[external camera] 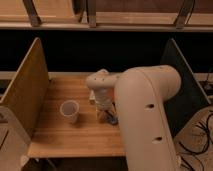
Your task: Place the white sponge in the ceramic cup
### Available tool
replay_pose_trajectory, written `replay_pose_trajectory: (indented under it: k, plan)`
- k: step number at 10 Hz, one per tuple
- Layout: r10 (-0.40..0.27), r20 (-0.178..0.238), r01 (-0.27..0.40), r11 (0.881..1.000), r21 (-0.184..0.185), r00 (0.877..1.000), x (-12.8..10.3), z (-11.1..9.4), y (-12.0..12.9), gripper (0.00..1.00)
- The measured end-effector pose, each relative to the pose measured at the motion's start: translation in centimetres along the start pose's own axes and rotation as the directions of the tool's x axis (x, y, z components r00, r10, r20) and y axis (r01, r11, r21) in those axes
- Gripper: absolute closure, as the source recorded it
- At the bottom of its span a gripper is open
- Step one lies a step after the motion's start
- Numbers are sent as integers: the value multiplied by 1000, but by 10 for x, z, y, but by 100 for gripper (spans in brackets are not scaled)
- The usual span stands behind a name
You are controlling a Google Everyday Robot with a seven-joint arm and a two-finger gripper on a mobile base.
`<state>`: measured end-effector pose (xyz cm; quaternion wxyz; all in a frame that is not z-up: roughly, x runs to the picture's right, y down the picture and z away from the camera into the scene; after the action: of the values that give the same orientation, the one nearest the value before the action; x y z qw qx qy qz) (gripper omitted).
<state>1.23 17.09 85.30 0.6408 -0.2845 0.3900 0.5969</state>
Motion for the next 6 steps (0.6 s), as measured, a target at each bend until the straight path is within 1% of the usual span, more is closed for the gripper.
replay_pose_trajectory:
  k: [2,6]
  plan:
    - [3,-3,-3,1000,-1,1000,0,2,-1,35]
    - [-3,-35,2,1000,-31,999,5,18,6,35]
